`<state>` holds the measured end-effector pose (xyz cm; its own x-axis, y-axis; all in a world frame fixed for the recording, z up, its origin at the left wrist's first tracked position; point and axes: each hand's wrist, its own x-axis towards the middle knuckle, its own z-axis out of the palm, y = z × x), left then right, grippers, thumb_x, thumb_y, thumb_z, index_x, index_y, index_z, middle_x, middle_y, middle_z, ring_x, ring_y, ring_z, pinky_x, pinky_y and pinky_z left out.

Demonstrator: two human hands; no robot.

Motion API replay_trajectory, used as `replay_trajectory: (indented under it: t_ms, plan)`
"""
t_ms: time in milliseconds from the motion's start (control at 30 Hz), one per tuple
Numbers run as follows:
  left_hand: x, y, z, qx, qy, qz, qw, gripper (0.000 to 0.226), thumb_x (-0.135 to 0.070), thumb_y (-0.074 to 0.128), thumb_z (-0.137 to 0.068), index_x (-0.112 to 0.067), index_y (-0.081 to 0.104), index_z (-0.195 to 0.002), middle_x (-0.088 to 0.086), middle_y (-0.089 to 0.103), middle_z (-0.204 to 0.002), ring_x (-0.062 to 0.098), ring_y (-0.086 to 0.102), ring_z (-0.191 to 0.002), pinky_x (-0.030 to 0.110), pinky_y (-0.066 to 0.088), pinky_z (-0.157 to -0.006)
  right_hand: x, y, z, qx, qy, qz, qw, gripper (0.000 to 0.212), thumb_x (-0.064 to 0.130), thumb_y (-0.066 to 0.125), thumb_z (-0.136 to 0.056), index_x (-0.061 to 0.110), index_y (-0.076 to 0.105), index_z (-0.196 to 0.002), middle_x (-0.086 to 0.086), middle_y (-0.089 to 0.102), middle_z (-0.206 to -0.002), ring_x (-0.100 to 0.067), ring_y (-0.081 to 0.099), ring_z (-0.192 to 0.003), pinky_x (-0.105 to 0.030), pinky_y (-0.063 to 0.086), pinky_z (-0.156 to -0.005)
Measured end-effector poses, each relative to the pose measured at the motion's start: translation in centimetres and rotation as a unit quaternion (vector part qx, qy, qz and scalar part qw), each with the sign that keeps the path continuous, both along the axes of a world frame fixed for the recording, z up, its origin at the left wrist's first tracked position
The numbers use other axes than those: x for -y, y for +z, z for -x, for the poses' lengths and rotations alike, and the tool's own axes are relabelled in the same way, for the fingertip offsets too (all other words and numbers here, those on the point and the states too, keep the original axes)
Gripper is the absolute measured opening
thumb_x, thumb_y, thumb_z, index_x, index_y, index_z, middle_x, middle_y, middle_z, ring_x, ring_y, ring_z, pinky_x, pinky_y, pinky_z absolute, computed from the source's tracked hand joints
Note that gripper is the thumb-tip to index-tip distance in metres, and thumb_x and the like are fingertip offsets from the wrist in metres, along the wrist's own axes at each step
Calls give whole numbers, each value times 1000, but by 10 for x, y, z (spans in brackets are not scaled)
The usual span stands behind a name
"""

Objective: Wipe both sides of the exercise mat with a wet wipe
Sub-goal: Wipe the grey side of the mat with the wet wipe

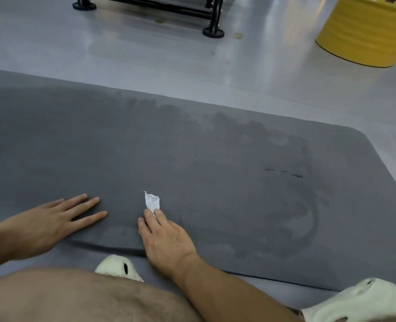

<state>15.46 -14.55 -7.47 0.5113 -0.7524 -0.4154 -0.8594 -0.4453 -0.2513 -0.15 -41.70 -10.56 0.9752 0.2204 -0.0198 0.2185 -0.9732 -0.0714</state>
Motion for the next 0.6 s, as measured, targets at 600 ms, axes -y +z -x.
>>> replay_trajectory:
  t_ms: [600]
  plan:
    - [80,-9,17,-48,-63,23,997,95,-8,36,-95,-51,-27,-151,-11,-30,-165,15,-34,-150,24,-15,-120,71,-12,48,-17,-64,43,997,54,17,27,-97,3,54,-141,-16,48,-150,-29,52,-133,-30,53,-98]
